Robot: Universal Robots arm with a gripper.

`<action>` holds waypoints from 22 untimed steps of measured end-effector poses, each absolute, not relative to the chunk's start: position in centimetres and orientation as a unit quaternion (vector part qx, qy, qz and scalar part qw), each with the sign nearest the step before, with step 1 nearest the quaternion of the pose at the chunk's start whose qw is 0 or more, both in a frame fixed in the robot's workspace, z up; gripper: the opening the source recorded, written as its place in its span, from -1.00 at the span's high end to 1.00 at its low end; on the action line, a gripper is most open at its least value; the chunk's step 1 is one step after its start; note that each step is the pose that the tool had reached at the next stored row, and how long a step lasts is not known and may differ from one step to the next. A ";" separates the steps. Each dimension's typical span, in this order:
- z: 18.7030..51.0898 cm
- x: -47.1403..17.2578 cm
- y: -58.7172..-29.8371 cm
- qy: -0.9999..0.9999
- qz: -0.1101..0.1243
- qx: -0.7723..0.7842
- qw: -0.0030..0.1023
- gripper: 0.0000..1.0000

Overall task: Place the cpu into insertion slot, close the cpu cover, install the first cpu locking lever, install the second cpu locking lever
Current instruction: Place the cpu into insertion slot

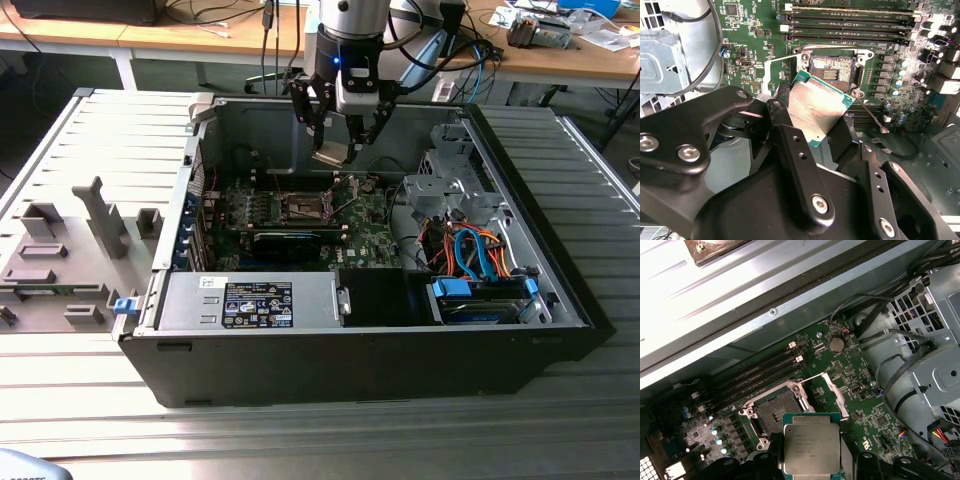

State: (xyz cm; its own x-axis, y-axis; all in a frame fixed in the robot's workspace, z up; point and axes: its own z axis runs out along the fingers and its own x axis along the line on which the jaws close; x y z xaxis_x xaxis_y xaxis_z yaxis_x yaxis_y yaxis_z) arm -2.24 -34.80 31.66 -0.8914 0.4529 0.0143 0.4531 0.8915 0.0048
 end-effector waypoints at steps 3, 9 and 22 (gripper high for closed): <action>31.6 -2.2 -34.8 -0.972 -0.004 -0.234 0.006 -0.09; 31.6 -2.2 -34.8 -0.972 -0.004 -0.236 0.006 -0.09; 31.6 -2.2 -34.8 -0.971 -0.004 -0.240 0.006 -0.09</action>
State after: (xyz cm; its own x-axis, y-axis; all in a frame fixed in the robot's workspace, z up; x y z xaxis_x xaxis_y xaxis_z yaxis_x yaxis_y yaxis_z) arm -2.25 -34.80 31.63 -0.8843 0.4668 0.0143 0.4669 0.8843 0.0047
